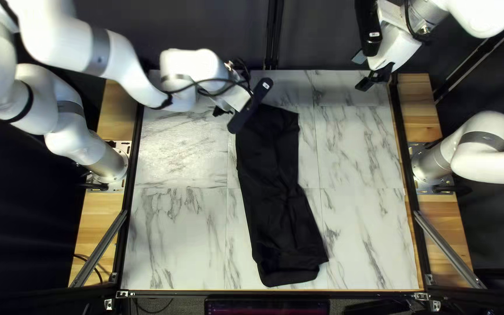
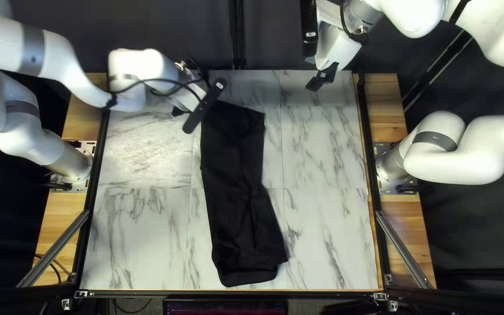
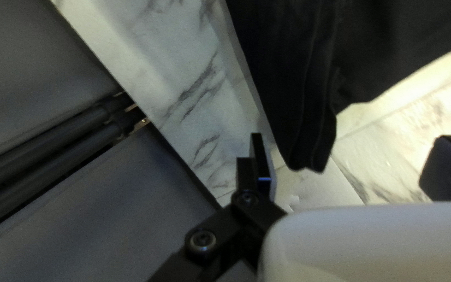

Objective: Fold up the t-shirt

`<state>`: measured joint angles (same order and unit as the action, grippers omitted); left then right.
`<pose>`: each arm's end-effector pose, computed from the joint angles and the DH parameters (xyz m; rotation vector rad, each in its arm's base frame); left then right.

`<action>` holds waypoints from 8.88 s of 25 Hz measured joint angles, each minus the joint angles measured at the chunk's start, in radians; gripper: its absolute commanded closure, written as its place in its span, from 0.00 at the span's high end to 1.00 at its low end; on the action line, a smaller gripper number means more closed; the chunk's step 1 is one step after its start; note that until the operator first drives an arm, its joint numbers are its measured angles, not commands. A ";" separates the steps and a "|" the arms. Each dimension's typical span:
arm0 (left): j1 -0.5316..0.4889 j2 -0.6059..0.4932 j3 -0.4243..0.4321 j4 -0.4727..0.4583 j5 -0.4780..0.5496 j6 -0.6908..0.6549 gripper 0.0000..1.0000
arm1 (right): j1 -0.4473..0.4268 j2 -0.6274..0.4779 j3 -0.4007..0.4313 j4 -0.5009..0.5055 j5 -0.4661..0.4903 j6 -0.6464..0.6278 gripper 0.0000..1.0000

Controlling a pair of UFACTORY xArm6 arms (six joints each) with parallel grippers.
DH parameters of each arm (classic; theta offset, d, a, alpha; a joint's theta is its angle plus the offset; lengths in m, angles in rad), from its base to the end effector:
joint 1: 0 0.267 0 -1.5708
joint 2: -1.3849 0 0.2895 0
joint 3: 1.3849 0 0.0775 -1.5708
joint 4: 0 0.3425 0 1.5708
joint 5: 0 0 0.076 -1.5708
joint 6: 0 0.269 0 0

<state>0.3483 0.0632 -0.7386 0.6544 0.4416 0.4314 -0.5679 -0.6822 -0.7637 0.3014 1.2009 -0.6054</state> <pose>0.4507 0.1936 0.0906 -2.5958 0.8707 -0.1047 0.3323 -0.1334 0.3233 -2.9820 0.0558 -0.5503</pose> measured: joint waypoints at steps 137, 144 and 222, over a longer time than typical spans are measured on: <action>-0.392 0.047 -0.246 -0.172 0.319 -0.351 0.00 | 0.000 0.000 0.000 0.000 0.000 0.000 1.00; -0.457 0.076 -0.247 -0.148 0.342 -0.409 0.00 | 0.000 0.000 0.000 0.000 0.000 0.000 1.00; -0.542 0.146 -0.262 -0.041 0.514 -0.533 0.20 | 0.000 0.000 0.000 0.000 0.000 0.000 1.00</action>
<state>-0.1939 0.2089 -1.0007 0.6138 0.9552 -0.1012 -0.5679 -0.6822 -0.7637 0.3014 1.2008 -0.6054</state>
